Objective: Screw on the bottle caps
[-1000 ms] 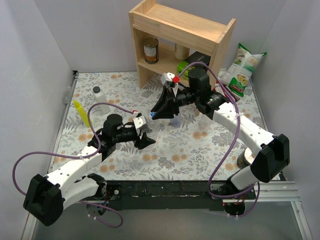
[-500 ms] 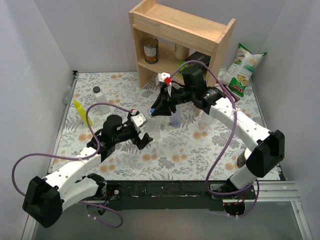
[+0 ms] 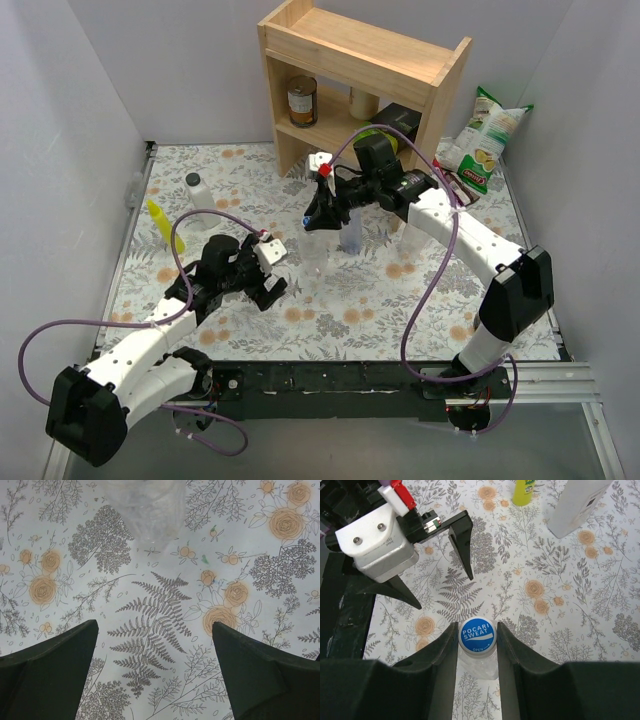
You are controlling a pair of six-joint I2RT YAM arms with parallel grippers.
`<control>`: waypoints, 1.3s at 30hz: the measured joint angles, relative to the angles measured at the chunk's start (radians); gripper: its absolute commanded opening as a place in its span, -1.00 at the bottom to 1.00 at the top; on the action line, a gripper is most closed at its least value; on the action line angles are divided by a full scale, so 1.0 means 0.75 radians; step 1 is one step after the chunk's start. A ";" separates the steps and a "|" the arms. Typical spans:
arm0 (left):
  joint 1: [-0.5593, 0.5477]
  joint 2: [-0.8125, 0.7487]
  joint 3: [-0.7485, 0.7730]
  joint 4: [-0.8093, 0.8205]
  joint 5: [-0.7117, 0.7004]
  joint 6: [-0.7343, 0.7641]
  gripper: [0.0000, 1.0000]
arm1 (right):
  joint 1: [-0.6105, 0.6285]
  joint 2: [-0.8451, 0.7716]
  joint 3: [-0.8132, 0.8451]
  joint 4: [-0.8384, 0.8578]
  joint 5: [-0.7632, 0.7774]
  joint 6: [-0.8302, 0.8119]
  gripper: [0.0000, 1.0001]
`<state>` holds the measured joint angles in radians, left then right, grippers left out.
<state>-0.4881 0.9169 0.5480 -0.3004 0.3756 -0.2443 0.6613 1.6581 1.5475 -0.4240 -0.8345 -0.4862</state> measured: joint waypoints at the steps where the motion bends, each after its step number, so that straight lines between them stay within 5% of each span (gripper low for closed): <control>1: 0.009 -0.001 0.000 -0.003 0.003 0.003 0.96 | 0.000 0.000 -0.013 0.016 -0.009 0.000 -0.91; 16: 0.030 -0.001 -0.043 -0.008 0.039 0.028 0.96 | -0.001 -0.002 -0.179 0.138 -0.029 -0.020 -0.53; 23: 0.030 0.001 -0.044 -0.007 0.040 0.032 0.96 | -0.001 -0.021 -0.202 0.154 -0.034 -0.021 0.20; 39: 0.043 0.015 -0.062 0.039 0.038 -0.004 0.96 | 0.000 -0.056 -0.194 0.128 0.018 -0.019 0.71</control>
<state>-0.4557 0.9279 0.5018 -0.2710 0.4038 -0.2470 0.6613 1.6161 1.4017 -0.3279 -0.8207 -0.5007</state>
